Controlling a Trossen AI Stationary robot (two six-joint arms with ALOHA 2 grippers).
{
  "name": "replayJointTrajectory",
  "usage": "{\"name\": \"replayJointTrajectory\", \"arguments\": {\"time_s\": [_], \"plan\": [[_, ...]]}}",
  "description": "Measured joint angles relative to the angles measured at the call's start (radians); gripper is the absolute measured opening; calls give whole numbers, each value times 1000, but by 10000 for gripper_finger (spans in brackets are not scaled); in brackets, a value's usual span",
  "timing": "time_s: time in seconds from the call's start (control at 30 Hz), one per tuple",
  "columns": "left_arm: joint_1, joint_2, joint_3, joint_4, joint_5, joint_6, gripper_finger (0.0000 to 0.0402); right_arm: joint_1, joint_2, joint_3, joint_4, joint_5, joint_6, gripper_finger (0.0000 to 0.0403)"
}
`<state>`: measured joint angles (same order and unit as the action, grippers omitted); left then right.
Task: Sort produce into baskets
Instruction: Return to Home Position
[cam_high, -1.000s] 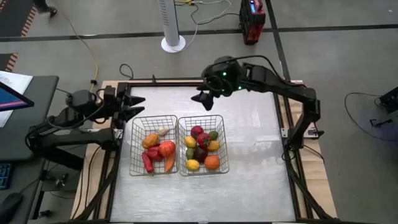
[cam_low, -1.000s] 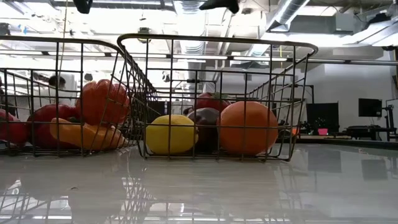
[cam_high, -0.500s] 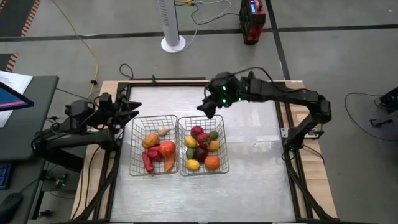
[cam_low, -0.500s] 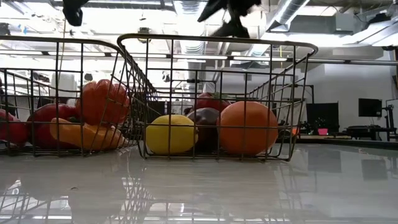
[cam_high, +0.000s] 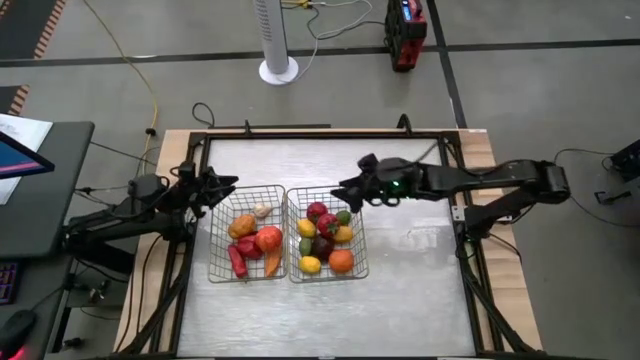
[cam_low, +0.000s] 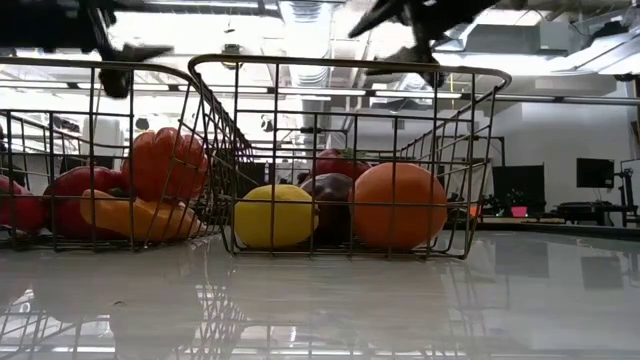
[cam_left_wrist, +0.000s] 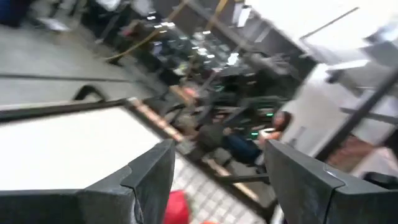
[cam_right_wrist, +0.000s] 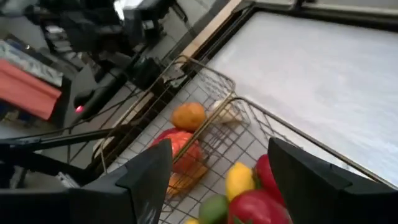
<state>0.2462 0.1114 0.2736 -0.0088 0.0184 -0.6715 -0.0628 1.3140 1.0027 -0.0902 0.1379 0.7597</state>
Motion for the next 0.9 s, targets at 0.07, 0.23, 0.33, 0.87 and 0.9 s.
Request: {"name": "replayJointTrajectory", "arguments": {"time_s": [0.07,0.23,0.33,0.87,0.9], "plan": [[0,-12,-37,-6,-39,-13,234,16,-46,-50,-2,46,2,291],[0,-26,-115,-14,-146,-50,228,23,-163,-165,5,52,18,291],[0,-24,-149,-26,-192,-89,216,33,-240,-242,9,40,27,291],[0,-24,-232,35,-296,-89,136,-13,-610,-624,100,-66,56,291],[0,-23,-231,84,-271,-77,130,-14,-623,-628,98,-71,56,291]]}}
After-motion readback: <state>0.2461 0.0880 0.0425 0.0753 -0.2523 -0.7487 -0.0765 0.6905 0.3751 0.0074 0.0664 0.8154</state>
